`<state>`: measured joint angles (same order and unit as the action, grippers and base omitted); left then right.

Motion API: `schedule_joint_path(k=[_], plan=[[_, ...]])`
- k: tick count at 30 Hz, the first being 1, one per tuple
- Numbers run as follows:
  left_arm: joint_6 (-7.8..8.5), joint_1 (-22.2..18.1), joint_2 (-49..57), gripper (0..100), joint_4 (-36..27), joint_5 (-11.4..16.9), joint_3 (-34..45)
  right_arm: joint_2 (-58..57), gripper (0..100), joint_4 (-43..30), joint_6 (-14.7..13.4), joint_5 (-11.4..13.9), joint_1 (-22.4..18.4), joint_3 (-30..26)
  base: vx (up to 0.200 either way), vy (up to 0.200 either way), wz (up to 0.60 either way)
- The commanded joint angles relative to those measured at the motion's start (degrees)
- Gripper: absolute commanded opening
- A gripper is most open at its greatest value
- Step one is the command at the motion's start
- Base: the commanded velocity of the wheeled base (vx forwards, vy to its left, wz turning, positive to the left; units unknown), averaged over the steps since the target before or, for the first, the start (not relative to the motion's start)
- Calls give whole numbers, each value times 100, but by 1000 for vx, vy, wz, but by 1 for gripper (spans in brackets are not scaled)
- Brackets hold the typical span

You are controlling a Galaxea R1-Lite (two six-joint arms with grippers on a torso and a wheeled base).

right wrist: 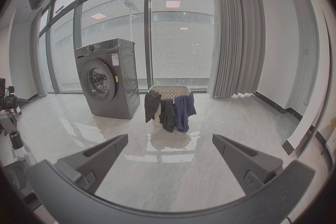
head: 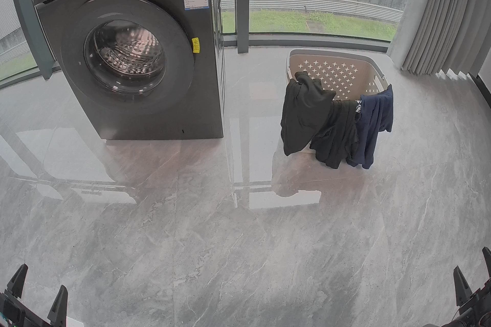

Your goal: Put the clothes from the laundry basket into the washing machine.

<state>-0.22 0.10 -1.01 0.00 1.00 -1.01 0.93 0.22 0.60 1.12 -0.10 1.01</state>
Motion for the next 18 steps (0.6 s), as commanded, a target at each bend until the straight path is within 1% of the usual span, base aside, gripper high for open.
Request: schedule_joint_path(k=[1, 8, 18], plan=[[-4, -1, 101, 100, 0, -3, 101, -84, 100, 4, 2, 2, 1, -101, 0, 0, 0], [22, -1, 101, 100, 0, 14, 101, -84, 100, 4, 2, 2, 1, -101, 0, 0, 0], [-4, -1, 101, 100, 0, 6, 101, -84, 100, 4, 2, 2, -8, -101, 200, 0, 0]])
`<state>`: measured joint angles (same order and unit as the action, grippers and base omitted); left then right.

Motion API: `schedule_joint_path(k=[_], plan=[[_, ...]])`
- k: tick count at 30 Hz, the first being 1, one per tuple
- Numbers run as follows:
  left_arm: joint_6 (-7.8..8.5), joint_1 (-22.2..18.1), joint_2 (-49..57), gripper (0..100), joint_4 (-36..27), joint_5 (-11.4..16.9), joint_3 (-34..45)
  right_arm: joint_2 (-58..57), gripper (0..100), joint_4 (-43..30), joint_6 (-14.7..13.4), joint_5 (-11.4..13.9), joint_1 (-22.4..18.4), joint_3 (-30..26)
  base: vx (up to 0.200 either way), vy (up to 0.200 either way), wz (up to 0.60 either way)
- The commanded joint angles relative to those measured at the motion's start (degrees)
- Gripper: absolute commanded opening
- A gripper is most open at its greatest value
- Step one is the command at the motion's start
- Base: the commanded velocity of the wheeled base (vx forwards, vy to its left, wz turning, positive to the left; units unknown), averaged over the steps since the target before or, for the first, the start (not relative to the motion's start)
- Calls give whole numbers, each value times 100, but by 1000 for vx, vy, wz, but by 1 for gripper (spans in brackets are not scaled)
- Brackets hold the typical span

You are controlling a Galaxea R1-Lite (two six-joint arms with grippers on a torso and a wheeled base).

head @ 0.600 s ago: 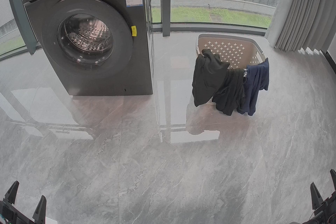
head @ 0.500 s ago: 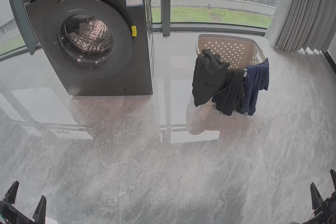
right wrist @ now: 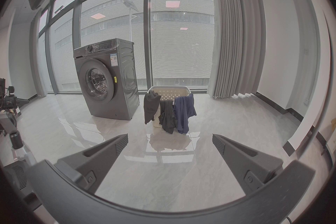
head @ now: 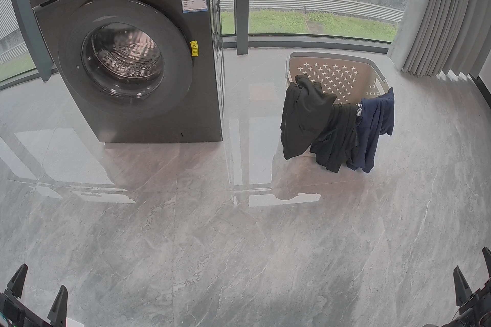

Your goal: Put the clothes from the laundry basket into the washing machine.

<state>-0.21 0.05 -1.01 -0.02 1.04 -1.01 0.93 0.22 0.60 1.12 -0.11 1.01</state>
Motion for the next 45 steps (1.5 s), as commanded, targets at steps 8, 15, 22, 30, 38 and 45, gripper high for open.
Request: schedule_joint_path(k=[8, 15, 22, 30, 38, 45], plan=[[30, 4, 101, 100, 2, 11, 101, -84, 100, 4, 11, 11, -7, -101, 175, 0, 0], [3, -5, 101, 100, 2, -7, 101, -84, 100, 4, 11, 11, 2, -101, 0, 0, 0], [47, -5, 101, 100, 11, 2, 101, -84, 100, 4, 11, 20, 2, -101, 0, 0, 0], [12, -5, 101, 100, 11, -16, 101, -84, 100, 4, 11, 11, 2, -101, 0, -100, 0], [21, -5, 101, 100, 11, -16, 101, -84, 100, 4, 11, 20, 2, -101, 0, -200, 0], [30, -5, 101, 100, 11, -16, 101, -84, 100, 4, 11, 20, 2, -101, 0, -200, 0]])
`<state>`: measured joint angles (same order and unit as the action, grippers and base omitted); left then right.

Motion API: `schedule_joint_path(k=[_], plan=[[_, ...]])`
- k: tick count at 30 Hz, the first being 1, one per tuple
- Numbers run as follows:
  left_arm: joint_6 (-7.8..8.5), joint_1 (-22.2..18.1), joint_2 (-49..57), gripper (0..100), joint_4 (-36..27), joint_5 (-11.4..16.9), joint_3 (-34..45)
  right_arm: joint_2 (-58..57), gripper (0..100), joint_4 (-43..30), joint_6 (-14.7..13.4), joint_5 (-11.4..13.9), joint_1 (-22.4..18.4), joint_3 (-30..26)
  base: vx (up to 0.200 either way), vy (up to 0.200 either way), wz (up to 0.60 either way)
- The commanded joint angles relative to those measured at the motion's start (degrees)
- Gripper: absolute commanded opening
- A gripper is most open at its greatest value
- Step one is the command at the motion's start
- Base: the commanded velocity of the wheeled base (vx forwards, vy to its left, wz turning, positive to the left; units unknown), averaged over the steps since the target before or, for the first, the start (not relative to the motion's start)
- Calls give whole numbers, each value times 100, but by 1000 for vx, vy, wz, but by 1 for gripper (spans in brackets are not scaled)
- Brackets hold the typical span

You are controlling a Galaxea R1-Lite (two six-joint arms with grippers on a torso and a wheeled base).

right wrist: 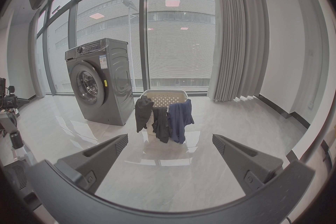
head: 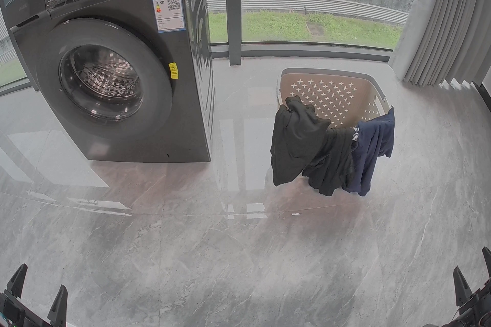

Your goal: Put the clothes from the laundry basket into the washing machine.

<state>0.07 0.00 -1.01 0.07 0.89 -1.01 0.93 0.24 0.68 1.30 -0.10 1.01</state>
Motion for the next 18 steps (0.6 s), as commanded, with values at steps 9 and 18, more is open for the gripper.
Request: schedule_joint_path(k=[9, 18], plan=[[1, 0, 101, 100, 1, 8, 101, -84, 100, 2, -7, -7, 1, -101, 0, -200, 0], [19, 0, 101, 100, 1, 8, 101, -84, 100, 2, -7, -7, 1, -101, 0, -200, 0]])
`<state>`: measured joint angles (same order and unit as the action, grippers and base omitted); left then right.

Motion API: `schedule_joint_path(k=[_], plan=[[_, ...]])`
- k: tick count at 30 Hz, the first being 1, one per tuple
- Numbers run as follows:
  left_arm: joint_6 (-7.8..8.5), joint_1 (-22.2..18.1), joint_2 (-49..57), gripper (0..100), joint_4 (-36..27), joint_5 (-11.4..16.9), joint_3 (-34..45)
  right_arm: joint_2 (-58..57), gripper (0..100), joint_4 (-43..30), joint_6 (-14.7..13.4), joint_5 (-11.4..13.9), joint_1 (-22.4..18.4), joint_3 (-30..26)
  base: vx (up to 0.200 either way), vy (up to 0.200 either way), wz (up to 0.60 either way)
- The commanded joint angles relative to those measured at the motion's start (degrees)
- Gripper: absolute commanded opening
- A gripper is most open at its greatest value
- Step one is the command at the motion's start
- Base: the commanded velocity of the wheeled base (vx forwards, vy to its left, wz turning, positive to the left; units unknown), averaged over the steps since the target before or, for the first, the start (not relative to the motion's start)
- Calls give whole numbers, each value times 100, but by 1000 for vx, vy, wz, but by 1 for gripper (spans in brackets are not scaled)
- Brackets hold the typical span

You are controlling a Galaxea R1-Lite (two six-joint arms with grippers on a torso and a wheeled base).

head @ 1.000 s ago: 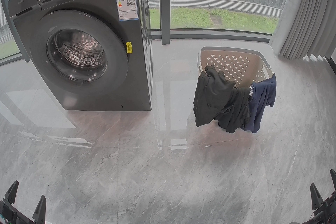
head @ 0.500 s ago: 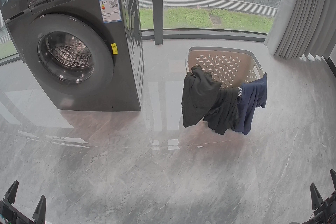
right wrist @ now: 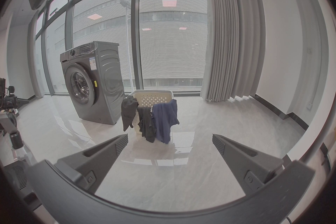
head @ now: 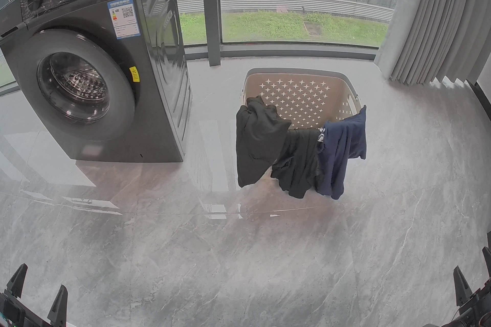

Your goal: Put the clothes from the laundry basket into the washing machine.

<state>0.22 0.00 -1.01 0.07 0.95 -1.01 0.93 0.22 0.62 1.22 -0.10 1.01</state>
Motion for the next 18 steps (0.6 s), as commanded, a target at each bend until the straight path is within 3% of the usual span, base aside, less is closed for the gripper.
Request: schedule_joint_path(k=[1, 11, 18], plan=[[4, 0, 101, 100, 1, 2, 101, -84, 100, 4, -1, 1, 1, -101, 0, -200, 0], [4, 0, 101, 100, 1, 2, 101, -84, 100, 4, -1, 1, 1, -101, 0, -200, 0], [22, -18, 101, 100, 1, 2, 101, -84, 100, 4, 8, 10, 1, -101, 0, 0, 0]])
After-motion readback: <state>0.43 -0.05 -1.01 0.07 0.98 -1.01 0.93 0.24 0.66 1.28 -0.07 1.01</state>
